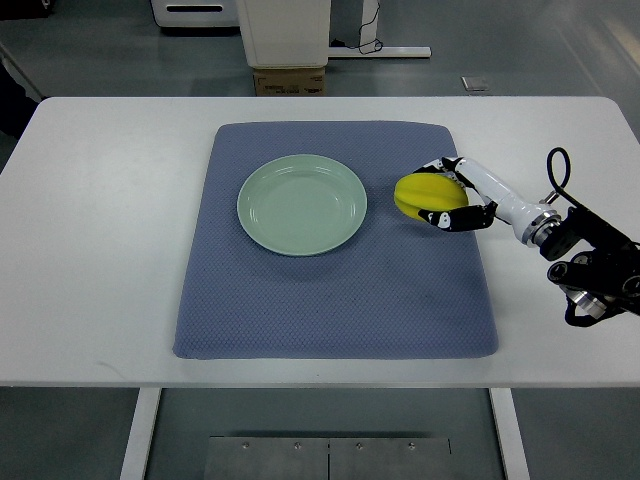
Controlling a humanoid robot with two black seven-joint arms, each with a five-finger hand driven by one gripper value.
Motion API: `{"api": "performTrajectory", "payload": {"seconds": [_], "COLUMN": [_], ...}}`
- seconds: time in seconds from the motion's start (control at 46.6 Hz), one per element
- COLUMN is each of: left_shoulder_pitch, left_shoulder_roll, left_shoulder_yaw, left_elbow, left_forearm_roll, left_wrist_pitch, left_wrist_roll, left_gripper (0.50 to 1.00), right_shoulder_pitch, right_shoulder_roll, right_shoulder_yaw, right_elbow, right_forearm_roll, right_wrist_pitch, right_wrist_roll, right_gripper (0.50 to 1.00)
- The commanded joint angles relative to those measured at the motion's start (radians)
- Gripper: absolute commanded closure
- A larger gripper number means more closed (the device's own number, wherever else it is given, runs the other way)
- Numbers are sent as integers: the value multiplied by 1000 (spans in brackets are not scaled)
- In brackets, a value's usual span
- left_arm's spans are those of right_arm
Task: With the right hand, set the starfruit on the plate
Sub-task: 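Close the right hand fingers on the starfruit and lift it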
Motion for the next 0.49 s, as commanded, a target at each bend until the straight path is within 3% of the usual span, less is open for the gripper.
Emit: {"api": "performTrajectory", "payload": {"seconds": [0.0,0.107,0.472], "left_shoulder_pitch": [0,0,0], "left_shoulder_roll": [0,0,0], "left_shoulder_yaw": [0,0,0], "left_elbow": [0,0,0], "left_forearm_roll": [0,0,0], "left_wrist_pitch": [0,0,0], "left_wrist_roll": [0,0,0], "left_gripper": [500,500,500], "right_shoulder_pitch": [8,44,48], "right_shoulder_roll": [-18,-61,-80], "right_shoulder_yaw": [15,19,119], "right_elbow": [0,-2,-19], "right_forearm_roll": [2,5,11], "right_wrist_pitch": [10,80,175], "right_wrist_roll": [5,15,23], "right_gripper": [1000,1000,1000]}}
